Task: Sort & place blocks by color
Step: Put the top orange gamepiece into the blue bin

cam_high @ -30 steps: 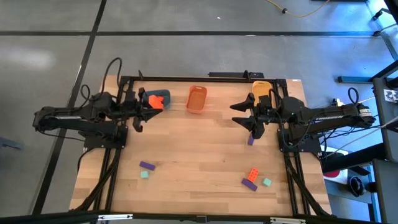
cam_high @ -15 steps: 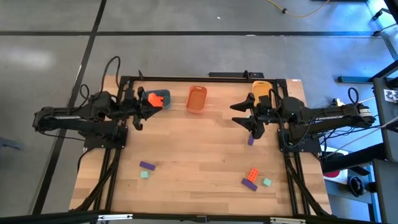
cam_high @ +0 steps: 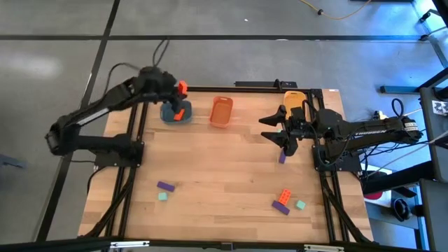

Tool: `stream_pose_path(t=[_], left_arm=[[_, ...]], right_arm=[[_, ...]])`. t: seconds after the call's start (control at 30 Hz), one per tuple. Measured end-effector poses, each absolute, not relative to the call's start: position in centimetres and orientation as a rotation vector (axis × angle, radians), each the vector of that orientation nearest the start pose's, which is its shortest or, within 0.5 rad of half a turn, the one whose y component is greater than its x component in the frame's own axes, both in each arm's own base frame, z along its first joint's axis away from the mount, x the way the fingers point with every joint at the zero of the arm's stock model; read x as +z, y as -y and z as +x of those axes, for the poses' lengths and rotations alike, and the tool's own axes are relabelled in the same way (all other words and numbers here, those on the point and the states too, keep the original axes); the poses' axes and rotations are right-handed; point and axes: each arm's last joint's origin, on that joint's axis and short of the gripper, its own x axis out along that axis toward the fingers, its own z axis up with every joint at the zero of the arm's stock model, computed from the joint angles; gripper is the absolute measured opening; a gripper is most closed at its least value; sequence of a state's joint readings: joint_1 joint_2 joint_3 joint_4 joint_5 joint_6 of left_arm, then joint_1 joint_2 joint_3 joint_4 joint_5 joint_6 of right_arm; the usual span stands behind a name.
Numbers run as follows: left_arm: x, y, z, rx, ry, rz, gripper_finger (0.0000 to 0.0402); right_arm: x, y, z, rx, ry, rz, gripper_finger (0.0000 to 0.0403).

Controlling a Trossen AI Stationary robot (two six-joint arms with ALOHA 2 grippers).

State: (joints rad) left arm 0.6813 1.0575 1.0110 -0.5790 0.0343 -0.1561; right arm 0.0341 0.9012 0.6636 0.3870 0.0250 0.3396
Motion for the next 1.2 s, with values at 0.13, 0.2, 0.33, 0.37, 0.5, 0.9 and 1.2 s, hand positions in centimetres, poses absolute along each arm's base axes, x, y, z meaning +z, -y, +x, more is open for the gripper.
stream_pose_path(t=[0.13, 0.2, 0.33, 0.37, 0.5, 0.9, 1.2], left_arm=[[28.1, -16.2, 16.9, 0.756, -0.692, -0.551, 0.0126], [25.9, -16.8, 16.9, 0.786, -0.756, -0.607, 0.0126], [22.0, -16.8, 16.6, 0.852, -0.861, -0.704, 0.0126], [21.3, -16.7, 16.4, 0.869, -0.878, -0.724, 0.0126], [19.5, -16.4, 15.9, 0.939, -0.902, -0.752, 0.0126], [18.0, -15.9, 15.2, 1.021, -0.925, -0.754, 0.0126], [17.6, -15.7, 15.0, 1.022, -0.944, -0.759, 0.0126]], right_arm=[[32.5, -0.6, 20.4, 0.036, 0.14, 0.387, 0.0281], [32.5, -0.6, 20.4, 0.036, 0.135, 0.395, 0.0281], [32.4, -0.6, 20.4, 0.035, 0.13, 0.394, 0.0281], [32.4, -0.6, 20.4, 0.035, 0.13, 0.393, 0.0281], [32.4, -0.6, 20.4, 0.035, 0.13, 0.392, 0.0281], [32.4, -0.6, 20.4, 0.034, 0.129, 0.392, 0.0281], [32.4, -0.6, 20.4, 0.034, 0.129, 0.392, 0.0281]])
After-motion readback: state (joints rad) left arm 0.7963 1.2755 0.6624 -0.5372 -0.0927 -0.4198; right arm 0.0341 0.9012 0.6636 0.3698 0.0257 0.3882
